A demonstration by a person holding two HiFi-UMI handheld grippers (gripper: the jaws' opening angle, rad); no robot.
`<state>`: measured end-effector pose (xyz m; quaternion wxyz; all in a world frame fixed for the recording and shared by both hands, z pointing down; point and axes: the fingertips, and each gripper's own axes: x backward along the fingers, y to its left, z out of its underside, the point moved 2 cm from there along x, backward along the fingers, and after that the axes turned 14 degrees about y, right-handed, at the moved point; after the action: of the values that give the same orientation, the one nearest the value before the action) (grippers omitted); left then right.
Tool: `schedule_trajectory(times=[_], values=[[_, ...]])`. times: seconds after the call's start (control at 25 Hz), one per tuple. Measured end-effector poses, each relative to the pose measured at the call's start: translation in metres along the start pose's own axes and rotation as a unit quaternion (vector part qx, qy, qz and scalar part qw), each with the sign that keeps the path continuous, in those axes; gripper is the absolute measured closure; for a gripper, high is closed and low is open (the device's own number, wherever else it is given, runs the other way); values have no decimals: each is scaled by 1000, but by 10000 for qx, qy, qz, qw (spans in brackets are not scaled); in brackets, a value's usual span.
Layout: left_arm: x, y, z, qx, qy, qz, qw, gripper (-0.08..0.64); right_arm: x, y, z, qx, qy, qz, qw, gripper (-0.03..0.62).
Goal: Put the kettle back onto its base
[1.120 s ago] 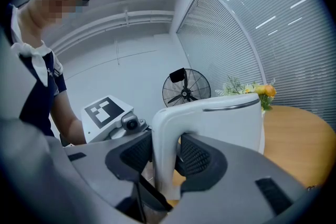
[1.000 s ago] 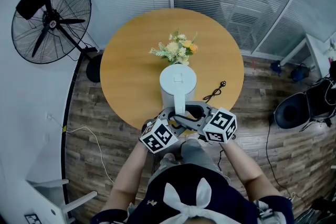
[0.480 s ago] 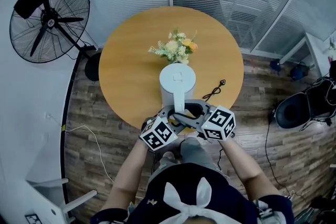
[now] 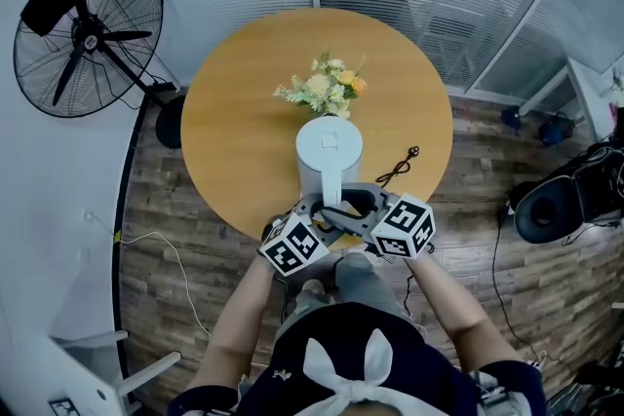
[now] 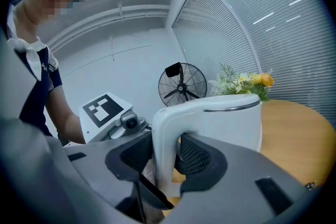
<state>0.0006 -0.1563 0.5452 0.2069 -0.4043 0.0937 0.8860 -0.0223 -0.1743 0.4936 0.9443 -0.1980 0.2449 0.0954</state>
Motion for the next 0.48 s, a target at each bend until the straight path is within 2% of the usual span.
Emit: schedule_trajectory(times=[0.48], values=[[-10, 4, 10, 67, 86, 25, 9999, 356, -9, -8, 8, -76, 65, -19, 9999, 419]])
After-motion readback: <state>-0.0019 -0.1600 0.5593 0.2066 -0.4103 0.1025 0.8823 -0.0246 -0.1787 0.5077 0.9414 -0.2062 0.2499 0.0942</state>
